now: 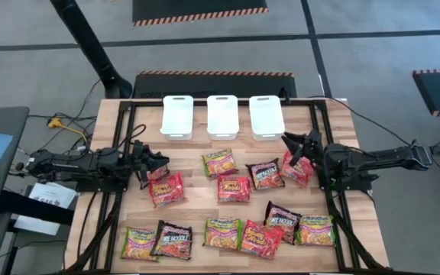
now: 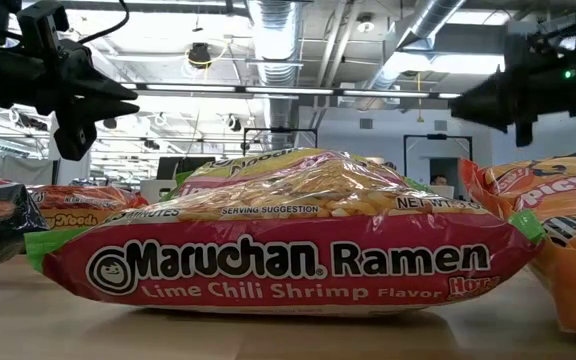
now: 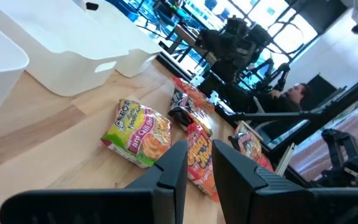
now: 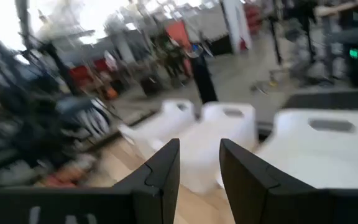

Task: Sort Maruchan noodles
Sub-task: Put the black noodle pack into the right white bin

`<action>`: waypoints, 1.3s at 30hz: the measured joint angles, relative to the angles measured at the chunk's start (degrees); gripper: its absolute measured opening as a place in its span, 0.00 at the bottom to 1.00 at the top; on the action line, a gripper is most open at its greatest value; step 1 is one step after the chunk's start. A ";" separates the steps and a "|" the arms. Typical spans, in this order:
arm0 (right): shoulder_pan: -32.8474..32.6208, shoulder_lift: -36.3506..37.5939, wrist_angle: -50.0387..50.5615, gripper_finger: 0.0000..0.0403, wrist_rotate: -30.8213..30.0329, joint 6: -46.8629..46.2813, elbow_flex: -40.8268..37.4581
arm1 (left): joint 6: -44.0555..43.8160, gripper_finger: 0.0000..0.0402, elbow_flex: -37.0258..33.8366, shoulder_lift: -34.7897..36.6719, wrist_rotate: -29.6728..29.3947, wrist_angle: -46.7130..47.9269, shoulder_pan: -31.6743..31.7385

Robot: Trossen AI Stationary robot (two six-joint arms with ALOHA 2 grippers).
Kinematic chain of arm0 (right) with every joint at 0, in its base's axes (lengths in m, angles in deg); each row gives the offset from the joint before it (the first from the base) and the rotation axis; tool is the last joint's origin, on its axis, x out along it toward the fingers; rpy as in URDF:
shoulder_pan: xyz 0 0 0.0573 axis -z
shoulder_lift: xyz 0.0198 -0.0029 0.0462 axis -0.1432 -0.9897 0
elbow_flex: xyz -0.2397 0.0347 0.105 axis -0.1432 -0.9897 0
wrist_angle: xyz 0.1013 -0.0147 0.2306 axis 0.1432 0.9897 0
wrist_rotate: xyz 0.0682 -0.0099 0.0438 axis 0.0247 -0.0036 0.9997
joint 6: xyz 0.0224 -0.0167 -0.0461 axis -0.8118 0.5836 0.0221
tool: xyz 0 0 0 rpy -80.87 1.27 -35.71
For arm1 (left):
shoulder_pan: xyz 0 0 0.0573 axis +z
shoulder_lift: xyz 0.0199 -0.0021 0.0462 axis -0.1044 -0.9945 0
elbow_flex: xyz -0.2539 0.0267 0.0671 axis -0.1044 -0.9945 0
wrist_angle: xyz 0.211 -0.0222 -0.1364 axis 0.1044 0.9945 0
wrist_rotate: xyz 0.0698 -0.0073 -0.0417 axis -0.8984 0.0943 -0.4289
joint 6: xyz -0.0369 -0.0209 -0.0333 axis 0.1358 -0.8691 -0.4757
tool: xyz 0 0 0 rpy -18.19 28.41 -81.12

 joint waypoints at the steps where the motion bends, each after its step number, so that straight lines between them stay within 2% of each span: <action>1: 0.00 0.00 -2.16 0.34 0.84 0.71 0.01 | -0.48 0.15 0.01 0.00 -0.19 0.00 -0.02; 11: 0.00 0.00 -29.02 0.34 10.68 6.64 0.12 | -1.16 0.15 0.03 0.00 -0.44 0.16 0.00; 16: -0.11 0.02 -39.72 0.34 12.41 6.92 0.17 | -1.17 0.15 0.03 0.00 -0.47 0.57 0.00; 21: -0.08 0.02 -46.05 0.34 13.42 -0.65 0.18 | -1.18 0.15 0.03 0.00 -0.51 1.29 0.00; 26: 0.00 0.02 -50.76 0.34 13.88 -7.16 0.21 | -1.16 0.15 0.03 0.00 -0.53 1.95 -0.02; 31: 0.00 0.00 -51.27 0.34 14.23 -11.07 0.22 | -1.16 0.15 0.03 -0.02 -0.51 1.97 0.00; 35: 0.00 -0.04 -50.90 0.34 20.49 -8.09 1.26 | -1.16 0.15 0.03 -0.02 -0.51 1.97 0.00; 39: -0.07 -0.58 -46.63 0.34 27.91 -1.53 6.93 | -1.16 0.15 0.03 -0.02 -0.51 1.96 -0.01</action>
